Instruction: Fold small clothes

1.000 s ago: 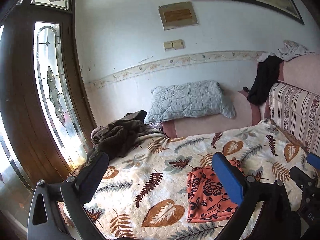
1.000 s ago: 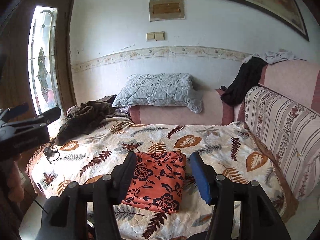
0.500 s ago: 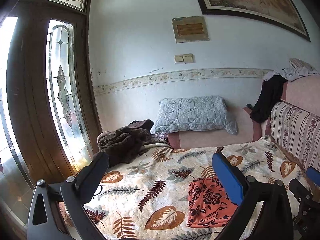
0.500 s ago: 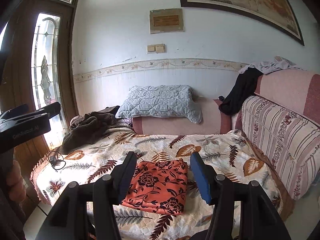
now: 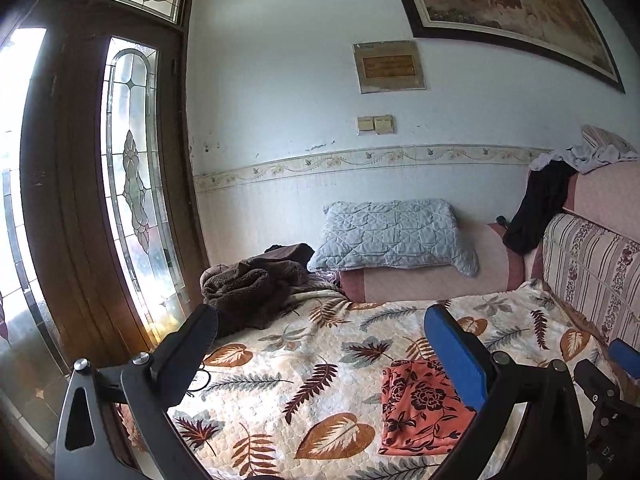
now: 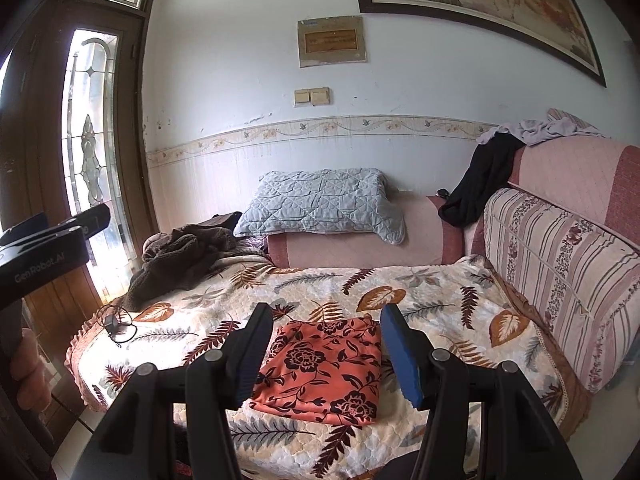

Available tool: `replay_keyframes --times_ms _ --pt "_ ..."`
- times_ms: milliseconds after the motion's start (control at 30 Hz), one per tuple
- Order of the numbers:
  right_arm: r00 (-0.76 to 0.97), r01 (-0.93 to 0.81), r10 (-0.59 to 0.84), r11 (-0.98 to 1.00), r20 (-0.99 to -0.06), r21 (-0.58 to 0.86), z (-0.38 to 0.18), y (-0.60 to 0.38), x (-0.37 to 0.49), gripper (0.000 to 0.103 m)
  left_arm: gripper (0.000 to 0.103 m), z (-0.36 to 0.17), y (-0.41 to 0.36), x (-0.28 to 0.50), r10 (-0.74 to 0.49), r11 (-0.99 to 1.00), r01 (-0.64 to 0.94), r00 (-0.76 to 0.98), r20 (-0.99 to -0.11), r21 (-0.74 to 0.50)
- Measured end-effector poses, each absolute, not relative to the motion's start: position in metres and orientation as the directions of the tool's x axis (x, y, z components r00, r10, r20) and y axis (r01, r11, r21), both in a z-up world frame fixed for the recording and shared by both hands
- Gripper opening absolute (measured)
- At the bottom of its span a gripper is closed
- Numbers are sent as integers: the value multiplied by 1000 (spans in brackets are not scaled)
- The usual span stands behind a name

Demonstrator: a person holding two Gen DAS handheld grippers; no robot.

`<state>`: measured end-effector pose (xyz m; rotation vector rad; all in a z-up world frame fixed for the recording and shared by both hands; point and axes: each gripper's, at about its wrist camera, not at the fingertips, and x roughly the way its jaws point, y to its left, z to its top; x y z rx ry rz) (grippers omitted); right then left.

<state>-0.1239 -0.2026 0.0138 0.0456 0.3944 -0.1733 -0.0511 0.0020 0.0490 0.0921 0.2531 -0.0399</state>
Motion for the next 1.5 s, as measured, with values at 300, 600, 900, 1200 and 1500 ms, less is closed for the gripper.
replay_keyframes --times_ms 300,600,900,1200,1500 --pt "913 193 -170 981 -370 27 21 -200 -129 60 103 56 10 -61 -25 996 43 974 -224 75" --pt "921 190 -161 981 -355 47 21 -200 -129 60 103 57 16 -61 -14 997 29 975 -221 65" --pt "919 197 -165 979 -357 54 20 -199 -126 60 103 56 16 -61 -16 998 30 976 -219 62" --pt "921 202 -173 978 -350 45 21 -197 -124 60 103 59 18 -61 -17 997 31 978 -209 64" --pt "918 207 -181 978 -352 38 19 -195 -124 60 103 61 21 -61 -15 998 26 978 -206 53"
